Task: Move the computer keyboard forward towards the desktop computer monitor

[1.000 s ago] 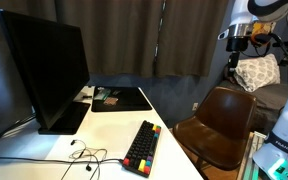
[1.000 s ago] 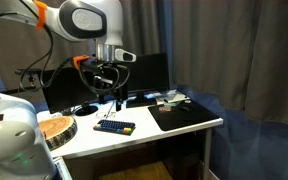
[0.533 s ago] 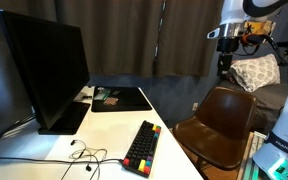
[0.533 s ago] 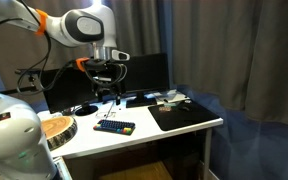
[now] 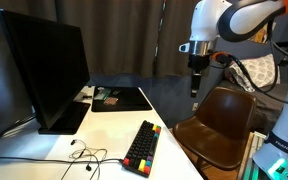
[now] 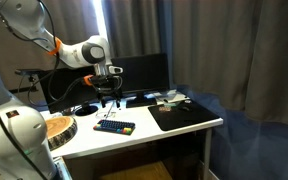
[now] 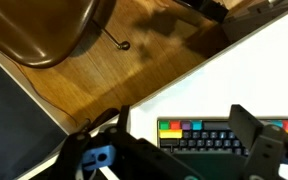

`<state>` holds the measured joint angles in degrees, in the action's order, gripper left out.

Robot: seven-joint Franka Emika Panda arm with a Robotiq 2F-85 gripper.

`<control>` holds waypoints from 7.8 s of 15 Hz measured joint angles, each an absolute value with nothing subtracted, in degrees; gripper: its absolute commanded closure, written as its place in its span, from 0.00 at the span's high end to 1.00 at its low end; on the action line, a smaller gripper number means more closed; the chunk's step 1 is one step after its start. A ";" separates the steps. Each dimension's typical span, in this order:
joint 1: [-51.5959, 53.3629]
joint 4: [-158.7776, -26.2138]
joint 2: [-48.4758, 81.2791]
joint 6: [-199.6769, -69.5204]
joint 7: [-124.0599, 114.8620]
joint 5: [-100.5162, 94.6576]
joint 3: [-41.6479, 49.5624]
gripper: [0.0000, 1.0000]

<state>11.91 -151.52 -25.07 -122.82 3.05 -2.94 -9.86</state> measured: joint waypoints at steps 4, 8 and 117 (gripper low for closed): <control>12.13 -151.83 -17.74 -130.28 0.87 -2.39 -10.82 1.00; 12.14 -151.81 -15.99 -131.26 1.19 -2.29 -10.77 1.00; 26.64 -133.17 23.99 -162.31 -25.66 -29.72 5.94 0.00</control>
<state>26.64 -133.17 23.99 -162.31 -25.66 -29.72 5.94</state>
